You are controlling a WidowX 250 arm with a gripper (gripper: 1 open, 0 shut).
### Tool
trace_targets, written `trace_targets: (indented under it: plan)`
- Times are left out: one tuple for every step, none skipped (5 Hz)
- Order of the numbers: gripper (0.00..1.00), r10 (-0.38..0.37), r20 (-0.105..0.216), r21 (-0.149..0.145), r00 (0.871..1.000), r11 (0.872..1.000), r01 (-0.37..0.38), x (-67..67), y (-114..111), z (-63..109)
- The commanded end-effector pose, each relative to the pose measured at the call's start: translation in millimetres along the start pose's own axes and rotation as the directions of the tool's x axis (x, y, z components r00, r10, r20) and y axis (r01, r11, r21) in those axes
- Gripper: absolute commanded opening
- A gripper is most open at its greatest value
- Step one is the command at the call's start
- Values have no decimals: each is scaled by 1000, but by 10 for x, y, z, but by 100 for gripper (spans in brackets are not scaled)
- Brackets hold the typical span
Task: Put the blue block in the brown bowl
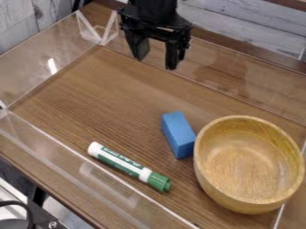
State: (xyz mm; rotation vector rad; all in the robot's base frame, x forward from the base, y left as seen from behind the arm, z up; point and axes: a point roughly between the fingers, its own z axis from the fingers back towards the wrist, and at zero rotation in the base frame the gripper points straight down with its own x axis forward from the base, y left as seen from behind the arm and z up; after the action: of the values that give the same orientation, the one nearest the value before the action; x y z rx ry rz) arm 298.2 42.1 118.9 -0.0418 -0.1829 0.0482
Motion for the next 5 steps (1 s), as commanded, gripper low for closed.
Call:
trace_targets:
  plan:
    - [100, 1, 73, 13, 997, 1000, -2, 73, 20, 161]
    - [100, 5, 80, 16, 997, 1000, -6, 72, 25, 152]
    - [100, 6, 87, 17, 996, 1000, -8, 84, 32, 141]
    - [100, 53, 66, 20, 996, 998, -54, 34, -5, 72]
    - [100, 78, 46, 23, 996, 997, -80, -1, -30, 3]
